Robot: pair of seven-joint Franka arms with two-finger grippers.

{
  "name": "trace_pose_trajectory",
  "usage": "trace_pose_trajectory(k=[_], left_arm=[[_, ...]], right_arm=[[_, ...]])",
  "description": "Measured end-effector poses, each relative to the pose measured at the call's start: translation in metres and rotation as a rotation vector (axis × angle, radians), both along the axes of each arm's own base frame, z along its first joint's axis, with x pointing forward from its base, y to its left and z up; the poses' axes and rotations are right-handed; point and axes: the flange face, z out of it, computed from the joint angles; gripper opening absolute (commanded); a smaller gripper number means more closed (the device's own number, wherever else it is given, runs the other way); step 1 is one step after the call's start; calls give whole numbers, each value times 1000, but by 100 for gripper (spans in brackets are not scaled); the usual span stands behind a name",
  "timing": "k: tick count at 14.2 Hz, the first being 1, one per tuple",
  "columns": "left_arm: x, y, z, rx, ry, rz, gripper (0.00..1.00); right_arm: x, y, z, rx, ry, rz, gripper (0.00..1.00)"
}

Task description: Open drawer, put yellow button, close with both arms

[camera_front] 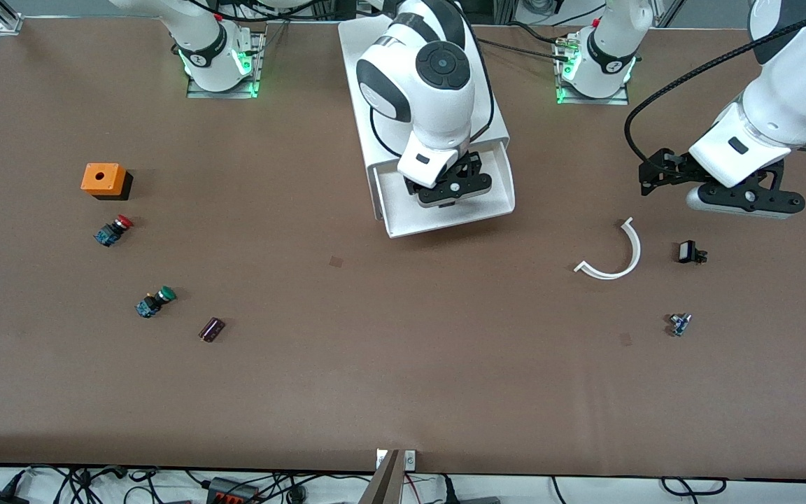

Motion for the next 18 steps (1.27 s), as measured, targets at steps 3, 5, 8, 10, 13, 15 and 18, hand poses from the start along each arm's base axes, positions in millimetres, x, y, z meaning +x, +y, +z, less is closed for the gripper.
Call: trace_pose_trajectory(k=[3,5,8,10,13,15,18], left_arm=[[0,0,0,0,-1,0,100],[0,-1,1,0,-1,17,100],[-3,-14,2,0,-4,59,100],[-5,-23,2,-2,5,59,100],[-14,-43,0,-34,56,35,100],[-17,-67,1,-45,60,2,100],[-1,-96,-11,-63,91,-10,100]], right_arm=[[7,-1,16,24,-23,-32,100],[22,-8,47,66,-65,-73,100],[71,-61,94,102,-102,-173,100],[102,-111,111,70,-84,-241,100],[139,-183,105,-32,-26,-277,100],[161,-237,89,-118,37,-291,100],[195,-330,72,-158,101,-354,100]])
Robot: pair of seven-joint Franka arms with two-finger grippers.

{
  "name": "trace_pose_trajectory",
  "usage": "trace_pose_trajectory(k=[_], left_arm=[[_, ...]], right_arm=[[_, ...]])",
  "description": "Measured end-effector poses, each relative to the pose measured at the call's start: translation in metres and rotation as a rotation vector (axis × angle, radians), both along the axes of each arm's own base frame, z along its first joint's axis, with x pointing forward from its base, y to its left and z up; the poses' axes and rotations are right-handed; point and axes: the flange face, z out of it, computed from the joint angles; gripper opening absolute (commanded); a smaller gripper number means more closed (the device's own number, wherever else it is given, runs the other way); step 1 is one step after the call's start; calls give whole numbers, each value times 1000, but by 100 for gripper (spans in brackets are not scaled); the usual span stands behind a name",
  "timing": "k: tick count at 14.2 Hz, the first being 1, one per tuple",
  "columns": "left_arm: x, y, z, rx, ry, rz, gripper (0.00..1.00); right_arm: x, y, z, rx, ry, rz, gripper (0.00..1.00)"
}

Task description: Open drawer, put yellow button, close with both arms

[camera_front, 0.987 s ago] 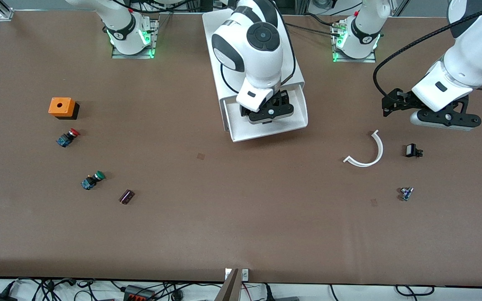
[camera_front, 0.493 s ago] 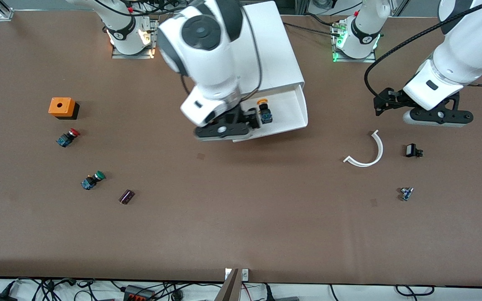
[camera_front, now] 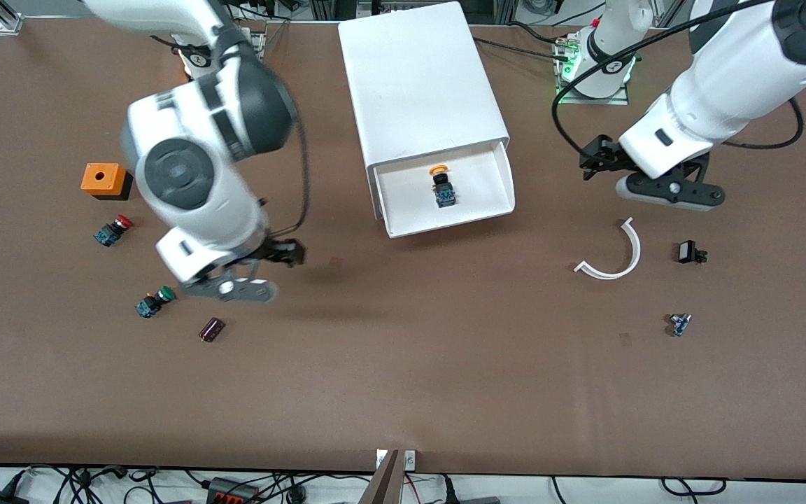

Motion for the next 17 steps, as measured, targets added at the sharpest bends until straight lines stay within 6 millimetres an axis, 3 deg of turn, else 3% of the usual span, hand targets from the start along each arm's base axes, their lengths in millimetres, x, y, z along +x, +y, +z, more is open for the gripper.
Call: trace_pose_trajectory(k=[2,4,8,11,14,17], left_arm=[[12,-29,-24,0,44,77,100],[23,-57,-48,-10,53,143,100],[37,-107,-84,-63,0,257,100],[42,-142,-121,-90,-12,304,100],[32,-177,-159,-56,-3,293,100],[16,-204,-180,-38,16,269,100]], right_arm=[[13,-59,-4,-2,27,-27,100],[19,-101,5,5,27,-43,100],[23,-164,33,27,-2,-42,100],[19,-205,65,37,-45,-69,100],[6,-255,92,44,-67,-59,100],[-11,-294,105,53,-63,-27,100]])
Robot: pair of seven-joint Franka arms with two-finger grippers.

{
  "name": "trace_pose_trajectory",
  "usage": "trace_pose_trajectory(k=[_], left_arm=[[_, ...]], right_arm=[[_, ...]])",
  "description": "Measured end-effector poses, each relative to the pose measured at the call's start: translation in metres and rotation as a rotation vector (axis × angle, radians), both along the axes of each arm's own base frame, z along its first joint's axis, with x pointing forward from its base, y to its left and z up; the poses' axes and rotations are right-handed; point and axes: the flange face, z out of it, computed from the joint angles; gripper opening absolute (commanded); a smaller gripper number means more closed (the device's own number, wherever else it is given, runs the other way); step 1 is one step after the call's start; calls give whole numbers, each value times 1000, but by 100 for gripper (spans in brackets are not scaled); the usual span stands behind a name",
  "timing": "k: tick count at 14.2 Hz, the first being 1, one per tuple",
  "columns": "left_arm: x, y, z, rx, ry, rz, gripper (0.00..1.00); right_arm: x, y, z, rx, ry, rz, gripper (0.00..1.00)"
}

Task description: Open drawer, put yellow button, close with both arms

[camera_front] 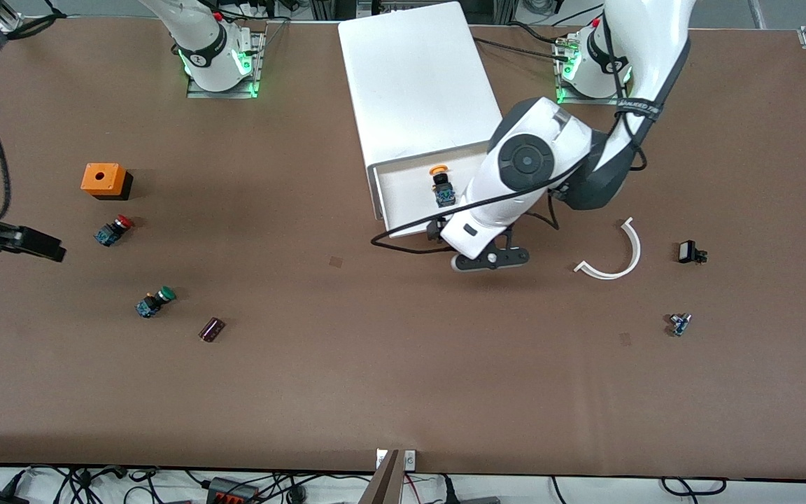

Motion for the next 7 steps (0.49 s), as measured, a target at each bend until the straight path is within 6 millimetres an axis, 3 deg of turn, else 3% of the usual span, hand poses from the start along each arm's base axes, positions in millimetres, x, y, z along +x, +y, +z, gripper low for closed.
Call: trace_pose_trajectory(k=[5,7], left_arm=[[-13,-9,-12,12,18,-20,100],[-28,-18,-16,17,35,-43,100]], right_arm=[[-32,-10,22,7,-1,61,100],[-40,-10,26,8,0,96,100]])
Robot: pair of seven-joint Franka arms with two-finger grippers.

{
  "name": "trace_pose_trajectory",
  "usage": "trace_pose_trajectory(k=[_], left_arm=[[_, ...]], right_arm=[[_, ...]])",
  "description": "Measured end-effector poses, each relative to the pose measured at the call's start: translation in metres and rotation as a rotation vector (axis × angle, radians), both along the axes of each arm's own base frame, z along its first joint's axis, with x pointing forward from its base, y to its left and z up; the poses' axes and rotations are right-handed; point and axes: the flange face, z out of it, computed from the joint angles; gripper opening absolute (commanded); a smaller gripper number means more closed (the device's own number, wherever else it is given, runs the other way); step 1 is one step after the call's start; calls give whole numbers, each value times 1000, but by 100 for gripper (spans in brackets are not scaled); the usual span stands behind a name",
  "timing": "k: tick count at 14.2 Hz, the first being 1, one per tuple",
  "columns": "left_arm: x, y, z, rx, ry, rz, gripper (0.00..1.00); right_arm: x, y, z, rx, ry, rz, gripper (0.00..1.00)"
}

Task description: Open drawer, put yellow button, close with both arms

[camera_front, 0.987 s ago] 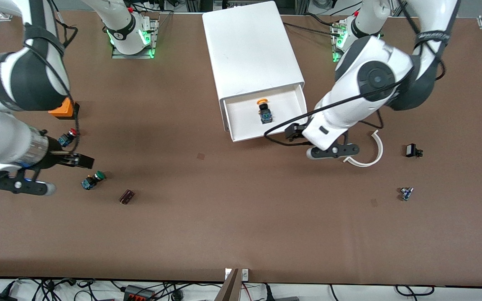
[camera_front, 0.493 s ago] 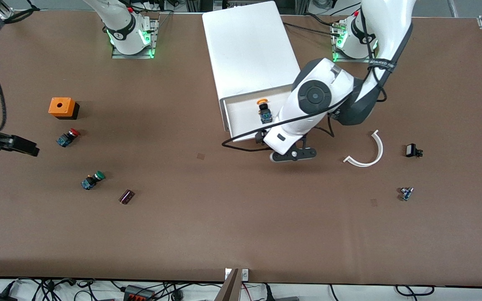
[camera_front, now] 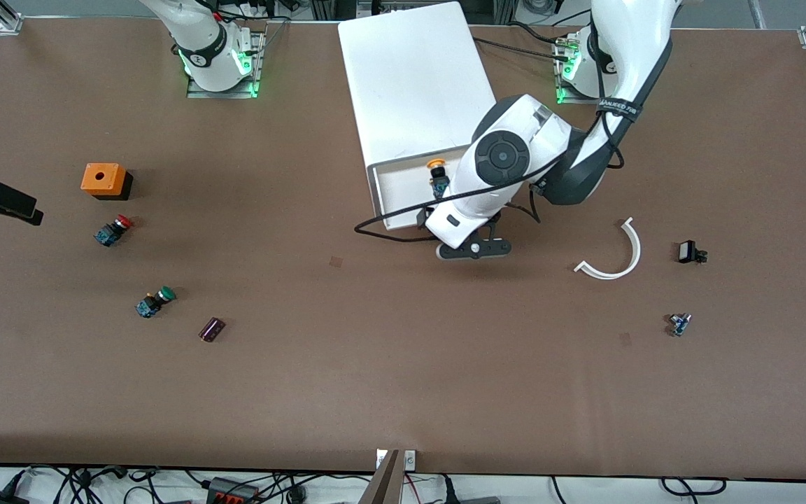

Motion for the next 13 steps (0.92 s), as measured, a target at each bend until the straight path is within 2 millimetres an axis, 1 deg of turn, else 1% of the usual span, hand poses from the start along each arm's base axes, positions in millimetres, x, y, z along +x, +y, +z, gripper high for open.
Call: trace_pose_trajectory(k=[3,5,9,11,13], left_arm=[[-27,-12,-9,16,30,-36,100],[-41,-15,-8,25,36,-53,100],[-67,-21,-3,29,53,-64,100],[-76,-21,-3,32,62,-70,100],[-80,-22,-4,30,72,-69,100]], right_arm=[[-13,0,-6,2,19,3,100],[-25,1,-12,4,16,5,100],[-58,2,-23,6,5,7,100],[-66,3,-22,7,4,7,100],[-67,3,-22,7,3,8,100]])
